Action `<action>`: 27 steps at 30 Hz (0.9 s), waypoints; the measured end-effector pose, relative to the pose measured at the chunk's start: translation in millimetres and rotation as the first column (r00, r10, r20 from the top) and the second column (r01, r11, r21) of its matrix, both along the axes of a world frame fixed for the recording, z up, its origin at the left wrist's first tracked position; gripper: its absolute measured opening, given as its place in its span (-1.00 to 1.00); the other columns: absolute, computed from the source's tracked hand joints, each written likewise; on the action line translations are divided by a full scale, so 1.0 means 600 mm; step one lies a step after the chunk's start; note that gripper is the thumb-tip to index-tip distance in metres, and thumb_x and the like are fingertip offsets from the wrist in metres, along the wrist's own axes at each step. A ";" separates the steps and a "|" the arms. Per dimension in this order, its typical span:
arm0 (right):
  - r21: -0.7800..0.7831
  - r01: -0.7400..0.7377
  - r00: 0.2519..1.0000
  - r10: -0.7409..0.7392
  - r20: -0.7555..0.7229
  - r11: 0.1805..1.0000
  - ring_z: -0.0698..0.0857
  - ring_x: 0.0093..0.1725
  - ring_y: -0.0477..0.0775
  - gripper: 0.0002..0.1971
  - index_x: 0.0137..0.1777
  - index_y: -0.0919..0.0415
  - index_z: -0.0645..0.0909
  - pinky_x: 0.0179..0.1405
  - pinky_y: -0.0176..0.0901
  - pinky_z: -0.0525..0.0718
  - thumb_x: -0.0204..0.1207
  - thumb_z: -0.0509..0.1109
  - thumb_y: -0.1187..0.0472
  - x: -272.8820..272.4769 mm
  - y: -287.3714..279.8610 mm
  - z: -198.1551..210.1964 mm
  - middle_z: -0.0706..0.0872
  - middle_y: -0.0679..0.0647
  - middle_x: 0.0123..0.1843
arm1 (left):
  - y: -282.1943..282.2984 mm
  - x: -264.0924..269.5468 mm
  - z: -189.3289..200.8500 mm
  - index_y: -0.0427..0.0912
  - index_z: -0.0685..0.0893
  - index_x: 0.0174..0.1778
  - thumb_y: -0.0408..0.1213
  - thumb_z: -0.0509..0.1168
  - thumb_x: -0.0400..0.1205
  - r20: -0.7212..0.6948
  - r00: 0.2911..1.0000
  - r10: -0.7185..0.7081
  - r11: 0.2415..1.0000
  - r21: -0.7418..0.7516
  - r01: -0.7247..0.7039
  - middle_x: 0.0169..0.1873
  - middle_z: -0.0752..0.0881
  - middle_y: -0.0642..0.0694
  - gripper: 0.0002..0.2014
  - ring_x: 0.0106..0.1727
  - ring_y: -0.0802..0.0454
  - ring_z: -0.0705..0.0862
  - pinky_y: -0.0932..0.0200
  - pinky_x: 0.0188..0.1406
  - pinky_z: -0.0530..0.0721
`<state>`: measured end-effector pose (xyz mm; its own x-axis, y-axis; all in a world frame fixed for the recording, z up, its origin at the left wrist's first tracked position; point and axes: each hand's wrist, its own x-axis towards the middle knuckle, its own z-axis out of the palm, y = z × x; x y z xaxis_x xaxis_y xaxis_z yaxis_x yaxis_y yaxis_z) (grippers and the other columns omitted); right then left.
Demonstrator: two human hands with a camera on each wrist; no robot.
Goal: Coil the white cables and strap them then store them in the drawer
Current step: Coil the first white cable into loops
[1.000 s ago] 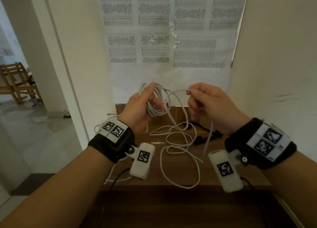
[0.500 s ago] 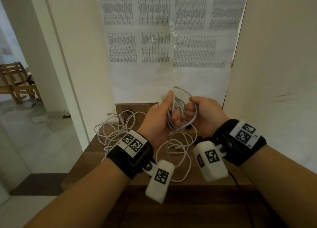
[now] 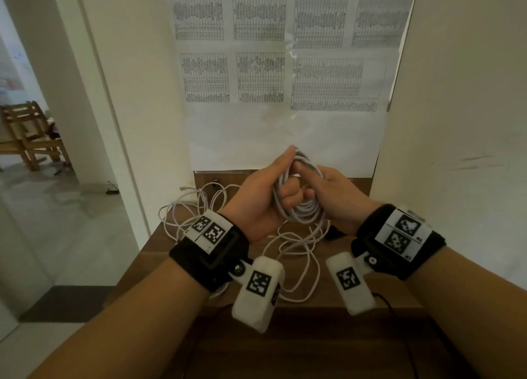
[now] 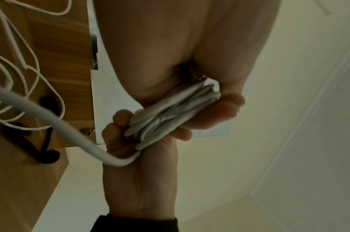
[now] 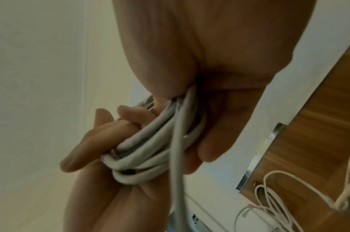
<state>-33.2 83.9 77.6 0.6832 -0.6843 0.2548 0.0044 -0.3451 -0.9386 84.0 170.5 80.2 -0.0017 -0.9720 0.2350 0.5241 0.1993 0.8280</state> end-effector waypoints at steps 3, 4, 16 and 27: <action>0.042 0.000 1.000 -0.001 0.020 0.999 0.75 -0.08 0.52 -0.56 0.04 0.20 0.73 0.04 0.30 0.73 0.70 0.26 -0.19 0.004 0.003 -0.003 0.77 0.48 -0.04 | 0.001 0.000 -0.001 -0.15 0.45 -0.30 0.04 0.18 0.65 0.013 1.000 0.019 1.000 -0.017 -0.019 -0.72 0.27 0.10 -0.66 -0.70 0.16 0.28 0.24 -0.14 0.67; 0.049 0.002 1.000 -0.003 0.016 0.999 0.76 0.00 0.56 -0.49 0.15 0.27 0.68 0.06 0.35 0.74 0.66 0.30 -0.22 0.005 0.004 -0.003 0.76 0.52 0.02 | 0.001 0.001 -0.001 -0.14 0.43 -0.32 0.03 0.16 0.67 0.014 1.000 0.026 0.999 -0.023 -0.025 -0.73 0.25 0.10 -0.65 -0.71 0.17 0.26 0.23 -0.18 0.65; 0.118 0.089 0.980 -0.108 0.168 0.989 0.82 -0.29 0.18 -0.64 0.37 0.10 0.45 -0.32 0.03 0.85 0.65 0.39 0.38 -0.023 -0.003 -0.013 0.76 0.24 -0.17 | -0.016 0.047 0.012 -0.08 0.41 -0.34 -0.06 0.07 0.82 -0.110 0.930 0.351 0.936 0.006 -0.352 -0.68 0.20 0.10 -0.61 -0.66 0.15 0.20 0.17 -0.09 0.56; 0.253 -0.220 0.946 0.269 -0.181 0.942 0.83 -0.17 0.06 -0.44 0.55 0.02 0.36 -0.06 -0.05 0.77 0.62 0.42 0.37 -0.015 0.028 -0.037 0.82 0.22 -0.11 | -0.032 0.024 0.050 -0.11 0.41 -0.34 -0.11 0.14 0.80 -0.123 0.810 0.574 0.801 -0.119 -0.586 -0.59 0.30 0.03 -0.63 -0.59 0.12 0.32 0.16 -0.26 0.46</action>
<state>-42.4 100.4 55.7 0.8573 -0.5118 -0.0547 -0.1440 -0.1365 -0.9801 98.4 151.1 110.2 0.5754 -0.7402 0.3478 0.3326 0.6003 0.7274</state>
